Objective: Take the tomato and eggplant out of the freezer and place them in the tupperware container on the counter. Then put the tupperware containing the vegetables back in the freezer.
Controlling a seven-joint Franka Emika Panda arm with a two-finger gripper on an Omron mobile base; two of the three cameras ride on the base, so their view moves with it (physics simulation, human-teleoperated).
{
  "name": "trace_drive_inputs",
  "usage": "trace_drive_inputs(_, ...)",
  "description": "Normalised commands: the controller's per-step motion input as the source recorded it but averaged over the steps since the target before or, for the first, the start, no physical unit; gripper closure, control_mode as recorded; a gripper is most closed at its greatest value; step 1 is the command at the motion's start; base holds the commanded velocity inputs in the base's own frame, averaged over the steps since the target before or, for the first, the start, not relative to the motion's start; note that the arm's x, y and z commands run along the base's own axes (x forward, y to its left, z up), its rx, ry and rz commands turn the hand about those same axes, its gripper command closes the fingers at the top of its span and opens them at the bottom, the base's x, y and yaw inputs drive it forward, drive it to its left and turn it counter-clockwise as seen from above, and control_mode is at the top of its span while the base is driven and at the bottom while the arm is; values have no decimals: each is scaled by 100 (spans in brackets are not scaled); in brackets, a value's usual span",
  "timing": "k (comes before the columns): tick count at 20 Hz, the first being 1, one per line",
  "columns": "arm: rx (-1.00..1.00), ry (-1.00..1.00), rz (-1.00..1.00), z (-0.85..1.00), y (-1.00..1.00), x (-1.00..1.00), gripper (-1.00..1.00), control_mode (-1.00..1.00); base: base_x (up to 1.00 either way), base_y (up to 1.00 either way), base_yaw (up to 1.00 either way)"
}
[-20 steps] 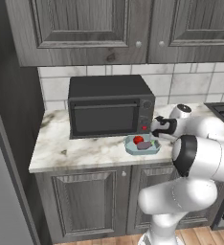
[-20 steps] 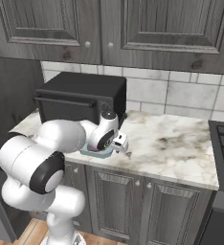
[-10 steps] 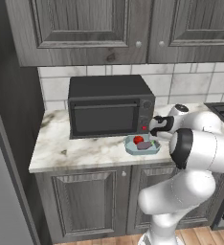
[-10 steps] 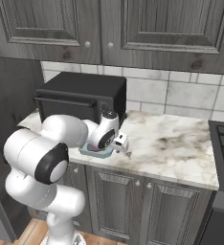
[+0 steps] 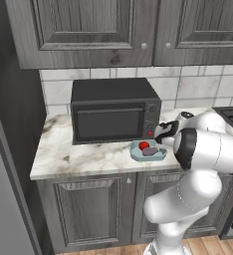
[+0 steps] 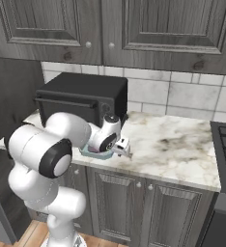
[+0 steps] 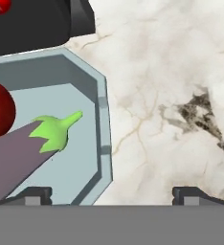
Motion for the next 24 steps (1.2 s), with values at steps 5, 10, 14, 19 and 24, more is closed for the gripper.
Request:
trace_drive_inputs(5, 0, 0, -1, -15, -3, 9, -100, -100, 0, 0, 0)
trace_drive_inputs(10, 0, 0, 0, -9, 0, 20, -100, -100, 0, 0, 0)
trace_drive_inputs(14, 0, 0, 0, -8, 0, 14, -100, -100, 0, 0, 0)
trace_drive_inputs(19, 0, 1, 0, -12, 2, 1, 100, -100, 0, 0, 0)
trace_drive_inputs(24, 0, 1, 0, -16, 0, -1, 100, -100, 0, 0, 0)
